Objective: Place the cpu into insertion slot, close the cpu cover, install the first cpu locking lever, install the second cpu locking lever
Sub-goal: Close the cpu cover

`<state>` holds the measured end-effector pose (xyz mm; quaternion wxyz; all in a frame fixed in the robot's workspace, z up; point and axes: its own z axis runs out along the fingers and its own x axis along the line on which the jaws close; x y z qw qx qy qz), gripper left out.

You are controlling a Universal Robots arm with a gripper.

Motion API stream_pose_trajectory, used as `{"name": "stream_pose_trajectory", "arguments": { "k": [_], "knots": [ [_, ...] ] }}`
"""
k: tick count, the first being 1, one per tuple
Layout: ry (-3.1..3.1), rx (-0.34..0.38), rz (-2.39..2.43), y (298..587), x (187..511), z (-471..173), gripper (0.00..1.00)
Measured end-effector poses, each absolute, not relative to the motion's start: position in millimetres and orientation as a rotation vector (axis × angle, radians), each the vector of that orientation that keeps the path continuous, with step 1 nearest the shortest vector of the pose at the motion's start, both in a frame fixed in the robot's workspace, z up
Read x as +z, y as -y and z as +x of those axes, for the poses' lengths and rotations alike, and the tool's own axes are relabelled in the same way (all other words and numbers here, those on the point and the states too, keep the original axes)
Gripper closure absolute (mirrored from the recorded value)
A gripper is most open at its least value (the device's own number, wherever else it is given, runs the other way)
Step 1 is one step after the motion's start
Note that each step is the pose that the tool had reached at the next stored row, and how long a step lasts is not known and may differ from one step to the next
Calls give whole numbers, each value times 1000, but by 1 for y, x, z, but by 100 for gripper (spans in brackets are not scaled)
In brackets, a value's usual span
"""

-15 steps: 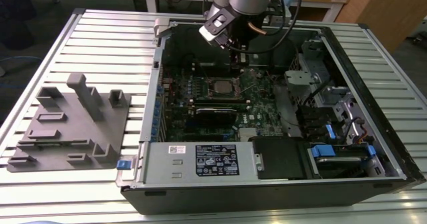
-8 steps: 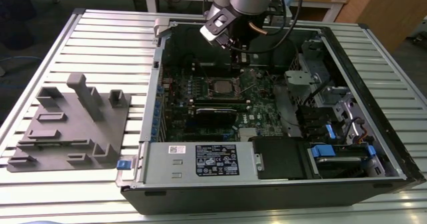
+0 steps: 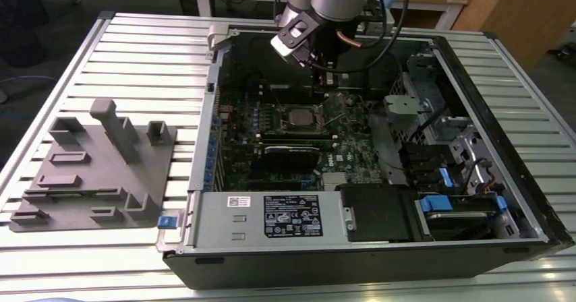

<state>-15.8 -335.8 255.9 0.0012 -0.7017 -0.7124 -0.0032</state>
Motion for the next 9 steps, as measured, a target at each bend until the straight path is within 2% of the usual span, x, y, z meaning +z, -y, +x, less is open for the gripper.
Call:
{"name": "stream_pose_trajectory", "arguments": {
  "k": [9],
  "knots": [
    [2237,-11,-2203,336,255,-12,89]
  ]
}}
